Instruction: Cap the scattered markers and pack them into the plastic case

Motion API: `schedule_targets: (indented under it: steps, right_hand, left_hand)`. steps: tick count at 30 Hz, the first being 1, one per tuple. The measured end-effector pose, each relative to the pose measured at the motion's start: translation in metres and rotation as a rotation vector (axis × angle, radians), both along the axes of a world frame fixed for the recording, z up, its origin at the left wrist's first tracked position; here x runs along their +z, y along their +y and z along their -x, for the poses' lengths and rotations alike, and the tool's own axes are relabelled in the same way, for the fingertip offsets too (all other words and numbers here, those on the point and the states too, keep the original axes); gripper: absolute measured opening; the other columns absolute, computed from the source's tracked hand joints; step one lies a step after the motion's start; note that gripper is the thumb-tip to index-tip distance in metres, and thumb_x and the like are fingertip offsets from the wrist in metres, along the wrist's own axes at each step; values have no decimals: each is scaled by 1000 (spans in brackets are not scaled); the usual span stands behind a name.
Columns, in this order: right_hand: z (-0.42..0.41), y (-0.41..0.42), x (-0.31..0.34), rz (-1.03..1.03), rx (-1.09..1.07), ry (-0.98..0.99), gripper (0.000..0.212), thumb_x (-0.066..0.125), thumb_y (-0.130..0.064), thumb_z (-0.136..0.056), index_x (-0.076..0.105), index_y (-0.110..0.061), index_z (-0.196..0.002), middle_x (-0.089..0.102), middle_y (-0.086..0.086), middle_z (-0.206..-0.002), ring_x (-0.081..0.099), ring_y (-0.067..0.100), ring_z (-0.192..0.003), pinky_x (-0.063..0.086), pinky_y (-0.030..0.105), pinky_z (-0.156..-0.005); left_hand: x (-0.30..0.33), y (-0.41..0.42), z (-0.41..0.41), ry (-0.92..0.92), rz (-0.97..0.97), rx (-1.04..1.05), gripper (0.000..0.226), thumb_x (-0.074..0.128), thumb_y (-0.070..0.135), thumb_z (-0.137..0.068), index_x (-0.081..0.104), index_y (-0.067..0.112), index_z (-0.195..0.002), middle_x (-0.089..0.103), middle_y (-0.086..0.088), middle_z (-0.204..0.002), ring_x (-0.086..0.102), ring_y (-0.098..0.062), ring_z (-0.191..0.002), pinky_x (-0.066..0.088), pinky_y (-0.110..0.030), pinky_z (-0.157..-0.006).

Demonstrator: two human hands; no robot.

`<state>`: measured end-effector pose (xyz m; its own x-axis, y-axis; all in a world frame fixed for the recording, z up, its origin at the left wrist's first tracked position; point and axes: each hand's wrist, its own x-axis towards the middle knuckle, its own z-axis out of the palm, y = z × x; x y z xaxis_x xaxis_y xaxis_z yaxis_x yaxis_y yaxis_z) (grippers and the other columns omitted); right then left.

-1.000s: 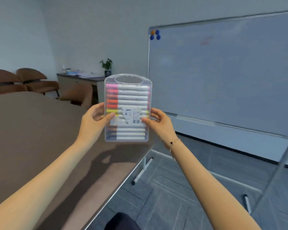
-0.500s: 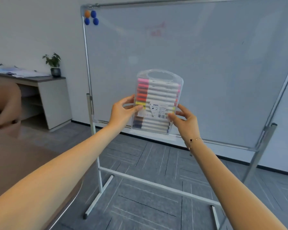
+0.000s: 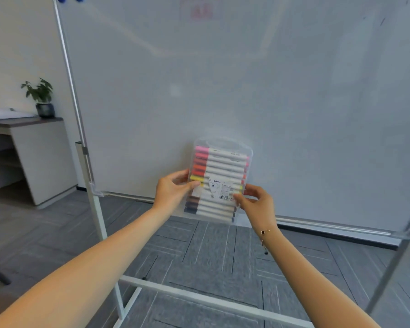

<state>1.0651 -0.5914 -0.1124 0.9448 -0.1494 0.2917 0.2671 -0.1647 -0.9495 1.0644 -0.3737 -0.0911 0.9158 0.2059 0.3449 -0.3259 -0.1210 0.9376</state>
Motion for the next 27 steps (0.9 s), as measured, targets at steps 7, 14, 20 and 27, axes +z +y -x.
schedule_targets:
  steps: [7, 14, 20, 27]
  right_hand:
    - [-4, 1, -6, -5, -5, -13, 35, 74, -16, -80, 61, -7, -112, 68, 3, -103, 69, 13, -84, 55, 29, -82]
    - [-9, 10, -9, 57, 3, -10, 32, 71, -19, -83, 62, -9, -112, 66, 3, -103, 65, 14, -92, 53, 27, -83]
    - [-11, 9, -13, 69, -11, 7, 32, 71, -23, -83, 62, -7, -109, 66, 2, -97, 61, 7, -84, 46, 8, -65]
    - [-6, 7, -10, 102, -18, 49, 38, 70, -24, -84, 60, -6, -116, 65, 2, -100, 61, 13, -92, 49, 19, -80]
  left_hand:
    - [-12, -6, -5, -16, 18, -12, 39, 78, 9, -73, 70, 17, -110, 73, 4, -104, 67, -11, -100, 52, -34, -94]
    - [-25, 2, -7, -14, -6, -2, 32, 74, 10, -78, 68, 27, -105, 72, 10, -101, 67, -5, -97, 51, -26, -90]
    - [-26, 4, -8, -16, -23, -32, 33, 71, 9, -81, 67, 19, -113, 71, 12, -102, 66, 3, -94, 51, -13, -81]
    - [-20, -2, -8, 27, -59, 14, 37, 72, 13, -82, 63, 13, -118, 67, 12, -99, 63, 6, -88, 49, -10, -78]
